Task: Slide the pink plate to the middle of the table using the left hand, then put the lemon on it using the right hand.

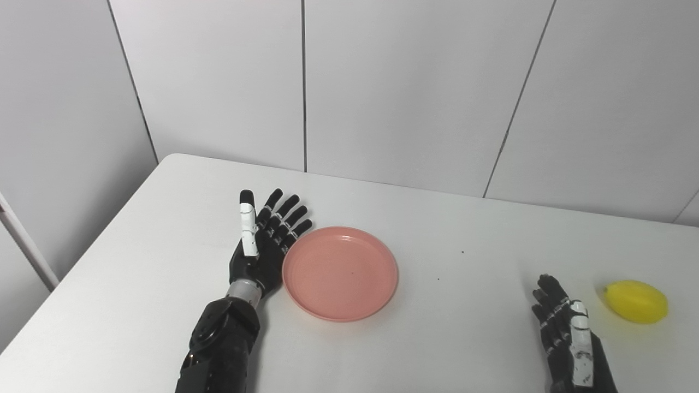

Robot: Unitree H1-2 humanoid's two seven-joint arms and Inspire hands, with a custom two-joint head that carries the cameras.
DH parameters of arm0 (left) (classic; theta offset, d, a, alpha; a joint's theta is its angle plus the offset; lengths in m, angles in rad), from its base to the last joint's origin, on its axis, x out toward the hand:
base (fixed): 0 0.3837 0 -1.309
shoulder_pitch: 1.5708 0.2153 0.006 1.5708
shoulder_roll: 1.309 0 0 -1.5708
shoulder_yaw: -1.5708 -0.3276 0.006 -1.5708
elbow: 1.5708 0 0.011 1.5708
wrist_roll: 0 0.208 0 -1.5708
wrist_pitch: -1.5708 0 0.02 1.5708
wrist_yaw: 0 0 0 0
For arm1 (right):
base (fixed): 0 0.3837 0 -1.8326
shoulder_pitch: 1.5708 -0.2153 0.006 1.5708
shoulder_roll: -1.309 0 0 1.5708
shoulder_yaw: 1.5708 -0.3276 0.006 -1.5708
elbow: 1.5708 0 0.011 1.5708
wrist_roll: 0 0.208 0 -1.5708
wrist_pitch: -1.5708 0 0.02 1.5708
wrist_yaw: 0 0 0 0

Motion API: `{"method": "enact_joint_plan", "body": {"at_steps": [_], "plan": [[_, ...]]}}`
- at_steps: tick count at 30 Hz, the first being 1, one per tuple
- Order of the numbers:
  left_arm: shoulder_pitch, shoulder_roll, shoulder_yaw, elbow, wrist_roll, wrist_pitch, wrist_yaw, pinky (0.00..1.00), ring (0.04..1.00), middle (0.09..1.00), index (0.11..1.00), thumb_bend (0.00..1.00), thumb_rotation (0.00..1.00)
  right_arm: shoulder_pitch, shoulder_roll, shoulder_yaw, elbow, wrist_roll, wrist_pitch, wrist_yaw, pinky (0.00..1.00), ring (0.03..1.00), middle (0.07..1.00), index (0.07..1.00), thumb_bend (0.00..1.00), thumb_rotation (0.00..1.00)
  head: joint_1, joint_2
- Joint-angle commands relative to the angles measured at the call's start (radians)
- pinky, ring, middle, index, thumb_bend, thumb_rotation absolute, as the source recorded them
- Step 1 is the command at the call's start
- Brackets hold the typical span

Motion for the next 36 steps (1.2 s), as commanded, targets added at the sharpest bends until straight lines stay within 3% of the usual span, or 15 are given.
{"method": "enact_joint_plan", "body": {"at_steps": [1, 8, 12, 21, 25, 36], "plan": [[0.047, -0.027, -0.009, 0.036, 0.026, 0.038, 0.043, 0.81, 0.848, 0.861, 0.926, 0.94, 0.86, 0.052, 0.036, 0.018, 0.050, 0.005, -0.022, -0.003, 0.99, 0.950, 0.927, 0.844, 0.60, 0.92, -0.003, 0.003], [0.050, -0.063, -0.007, 0.022, 0.033, 0.039, 0.073, 0.90, 0.880, 0.878, 0.934, 0.95, 0.84, 0.050, 0.047, 0.021, 0.055, -0.006, -0.037, -0.006, 0.98, 0.943, 0.919, 0.851, 0.62, 0.91, -0.014, 0.007], [0.054, -0.079, -0.012, 0.014, 0.056, 0.031, 0.087, 0.88, 0.882, 0.873, 0.948, 0.98, 0.84, 0.050, 0.053, 0.026, 0.048, -0.008, -0.031, -0.010, 0.98, 0.944, 0.923, 0.848, 0.62, 0.91, -0.026, 0.012], [0.066, -0.136, 0.007, -0.016, 0.042, 0.029, 0.121, 0.83, 0.882, 0.880, 0.964, 0.95, 0.84, 0.044, 0.063, 0.033, 0.053, -0.013, -0.036, -0.020, 0.97, 0.936, 0.914, 0.838, 0.60, 0.92, -0.041, 0.017], [0.081, -0.160, 0.008, -0.053, 0.033, 0.048, 0.134, 0.88, 0.884, 0.891, 0.987, 0.92, 0.85, 0.042, 0.071, 0.034, 0.059, -0.012, -0.044, -0.018, 0.97, 0.935, 0.911, 0.835, 0.61, 0.90, -0.051, 0.022], [0.108, -0.185, -0.012, -0.101, 0.017, 0.079, 0.146, 0.89, 0.869, 0.875, 0.983, 0.92, 0.84, 0.044, 0.088, 0.047, 0.040, -0.036, -0.029, -0.040, 0.94, 0.919, 0.893, 0.825, 0.65, 0.88, -0.086, 0.034]]}}
